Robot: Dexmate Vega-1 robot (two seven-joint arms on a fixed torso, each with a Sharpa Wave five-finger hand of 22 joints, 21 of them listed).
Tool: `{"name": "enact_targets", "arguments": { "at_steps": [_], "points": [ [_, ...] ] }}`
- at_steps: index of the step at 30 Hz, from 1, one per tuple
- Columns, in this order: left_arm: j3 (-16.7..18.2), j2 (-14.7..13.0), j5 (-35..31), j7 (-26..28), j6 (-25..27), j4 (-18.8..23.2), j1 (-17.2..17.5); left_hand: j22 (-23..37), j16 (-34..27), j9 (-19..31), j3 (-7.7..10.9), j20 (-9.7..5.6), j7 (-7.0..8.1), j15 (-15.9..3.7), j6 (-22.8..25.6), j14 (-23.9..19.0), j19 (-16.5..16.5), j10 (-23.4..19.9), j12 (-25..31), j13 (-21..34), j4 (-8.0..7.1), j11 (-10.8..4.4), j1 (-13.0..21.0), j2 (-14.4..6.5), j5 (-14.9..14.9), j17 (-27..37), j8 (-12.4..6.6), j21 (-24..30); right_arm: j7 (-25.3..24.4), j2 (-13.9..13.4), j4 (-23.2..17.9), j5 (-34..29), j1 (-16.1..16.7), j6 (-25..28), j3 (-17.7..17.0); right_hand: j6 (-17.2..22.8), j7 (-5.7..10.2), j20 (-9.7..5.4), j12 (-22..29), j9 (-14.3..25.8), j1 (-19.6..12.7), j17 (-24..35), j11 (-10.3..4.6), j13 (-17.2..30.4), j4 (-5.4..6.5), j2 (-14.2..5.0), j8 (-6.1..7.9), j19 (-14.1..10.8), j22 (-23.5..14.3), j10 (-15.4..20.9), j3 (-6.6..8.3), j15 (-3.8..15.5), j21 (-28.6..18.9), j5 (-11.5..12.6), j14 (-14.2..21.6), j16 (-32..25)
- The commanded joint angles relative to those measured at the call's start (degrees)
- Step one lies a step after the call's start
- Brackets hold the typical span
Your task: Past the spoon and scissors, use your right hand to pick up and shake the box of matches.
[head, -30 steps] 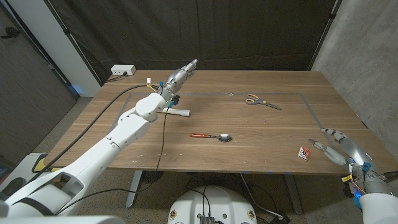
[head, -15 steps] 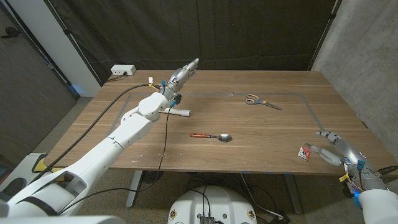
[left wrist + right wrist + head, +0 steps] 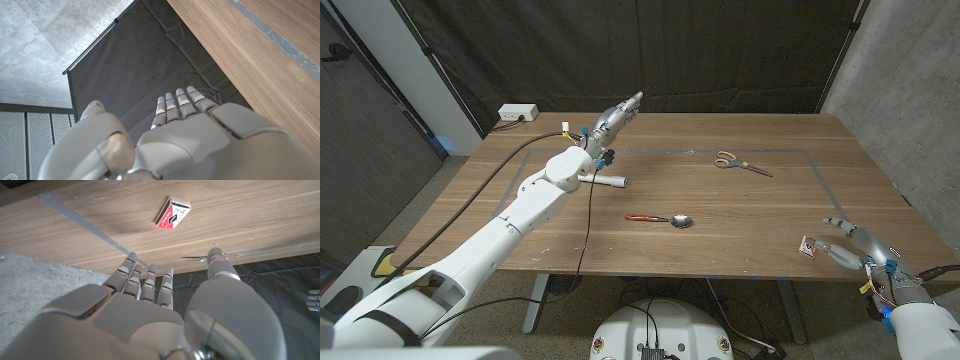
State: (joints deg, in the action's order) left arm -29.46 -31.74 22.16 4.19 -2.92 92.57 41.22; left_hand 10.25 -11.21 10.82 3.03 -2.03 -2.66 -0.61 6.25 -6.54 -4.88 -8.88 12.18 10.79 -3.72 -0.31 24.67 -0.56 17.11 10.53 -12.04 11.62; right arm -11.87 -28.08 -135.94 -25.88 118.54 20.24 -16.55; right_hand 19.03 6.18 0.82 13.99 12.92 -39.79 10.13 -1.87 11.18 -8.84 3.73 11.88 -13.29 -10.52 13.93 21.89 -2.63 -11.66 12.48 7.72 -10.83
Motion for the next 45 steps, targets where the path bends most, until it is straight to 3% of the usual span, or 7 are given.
{"name": "enact_targets", "arguments": {
  "at_steps": [1, 6, 12, 28, 38, 40, 45],
  "points": [
    [-0.19, 0.15, -0.03, -0.36, 0.42, -0.34, -0.57, 0.18, 0.06, 0.06, -0.21, 0.03, 0.26, 0.04, -0.11, -0.55, 0.40, -0.25, -0.15, 0.21, -0.28, 0.04, 0.43, -0.28, -0.17, 0.10, 0.31, -0.07, -0.61, -2.19, 1.25, 0.37, -1.60, 2.21, 2.20, -0.19, 0.65, -0.40, 0.81, 0.00, -0.99, 0.12, -2.04, -0.03, -0.01, -0.01, 0.17, -0.47, -0.10, 1.89, -0.25, 0.77, -0.24, -0.05, 1.43, -0.50],
    [-0.04, -0.20, 0.02, -0.31, 0.71, 0.17, -0.34, 0.18, 0.11, 0.07, -0.23, 0.15, 0.24, -0.04, -0.13, -0.49, 0.38, -0.27, -0.18, 0.22, -0.30, -0.07, 0.47, -0.40, -0.26, 0.10, 0.34, -0.05, -0.68, -3.14, 1.52, 1.01, -2.18, 3.46, 2.87, -0.95, 0.24, -0.51, 0.87, -0.06, -1.57, 0.10, -2.14, -0.08, -0.10, -0.23, -0.10, -0.60, -0.11, 2.29, -0.11, 1.08, -0.26, 0.01, 1.76, -0.47],
    [0.24, -0.58, 0.25, -0.01, 1.08, 0.90, 0.25, 0.18, 0.11, 0.07, -0.26, 0.25, 0.32, 0.02, -0.08, -0.52, 0.39, -0.22, -0.22, 0.22, -0.32, -0.05, 0.51, -0.50, -0.35, 0.10, 0.34, -0.04, -0.91, -4.41, 2.20, 1.91, -2.61, 4.23, 3.27, -1.56, -2.15, -0.60, 1.38, -0.20, -2.70, 0.13, -2.65, -0.11, -0.25, -0.48, -0.25, -0.89, -0.12, 4.08, 0.15, 1.42, -0.32, 0.04, 2.82, -0.53],
    [0.58, -1.31, 0.62, 0.06, 1.08, 1.93, 1.47, 0.18, 0.16, 0.08, -0.38, 0.45, 0.32, -0.04, -0.01, -0.50, 0.57, -0.23, -0.28, 0.23, -0.37, -0.07, 0.55, -0.63, -0.56, 0.09, 0.37, -0.10, 0.09, -8.71, 2.46, 2.35, -3.33, 9.13, 4.09, -2.52, -2.42, -0.36, 1.22, -0.37, -4.28, 0.15, -2.69, -0.06, -0.51, -0.68, -0.38, 0.15, -0.14, 4.23, 0.67, 1.20, 0.13, 0.06, 1.34, 0.39],
    [0.55, -1.43, 0.73, -0.20, 1.40, 1.89, 1.23, 0.18, 0.17, 0.08, -0.51, 0.52, 0.43, -0.11, -0.02, -0.50, 0.69, -0.24, -0.30, 0.23, -0.42, -0.16, 0.50, -0.64, -0.67, 0.10, 0.40, -0.13, 2.43, -13.37, 1.03, 0.34, -4.37, 15.77, 5.75, -2.51, -2.23, 2.28, 0.89, -0.47, -4.81, 0.13, -3.34, -0.03, -0.44, -0.32, -0.24, 0.28, -0.11, 3.76, 0.62, 0.73, 0.14, -0.03, 0.50, 0.58],
    [0.56, -1.40, 0.82, -0.23, 1.40, 1.81, 1.25, 0.18, 0.19, 0.08, -0.53, 0.49, 0.45, -0.12, -0.02, -0.46, 0.69, -0.24, -0.31, 0.23, -0.43, -0.14, 0.49, -0.65, -0.70, 0.10, 0.40, -0.12, 2.43, -14.01, 1.02, 0.28, -4.36, 16.04, 5.92, -2.68, -2.12, 4.34, 0.77, -0.51, -4.95, 0.15, -3.32, 0.00, -0.34, -0.19, -0.24, -0.18, -0.09, 3.64, 0.60, 0.47, -0.04, -0.06, 0.49, 0.49],
    [0.64, -1.38, 0.97, -0.12, 1.38, 1.71, 1.44, 0.18, 0.19, 0.09, -0.59, 0.52, 0.41, -0.11, 0.03, -0.45, 0.69, -0.29, -0.31, 0.24, -0.47, -0.16, 0.46, -0.67, -0.76, 0.10, 0.40, -0.11, 2.68, -15.51, 0.95, 0.14, -4.73, 17.43, 6.61, -2.80, -2.02, 4.99, 0.69, -0.54, -5.13, 0.15, -3.63, 0.01, -0.33, -0.11, -0.25, -0.46, -0.08, 3.57, 0.61, -0.15, -0.12, -0.05, 0.72, 0.37]
  ]
}}
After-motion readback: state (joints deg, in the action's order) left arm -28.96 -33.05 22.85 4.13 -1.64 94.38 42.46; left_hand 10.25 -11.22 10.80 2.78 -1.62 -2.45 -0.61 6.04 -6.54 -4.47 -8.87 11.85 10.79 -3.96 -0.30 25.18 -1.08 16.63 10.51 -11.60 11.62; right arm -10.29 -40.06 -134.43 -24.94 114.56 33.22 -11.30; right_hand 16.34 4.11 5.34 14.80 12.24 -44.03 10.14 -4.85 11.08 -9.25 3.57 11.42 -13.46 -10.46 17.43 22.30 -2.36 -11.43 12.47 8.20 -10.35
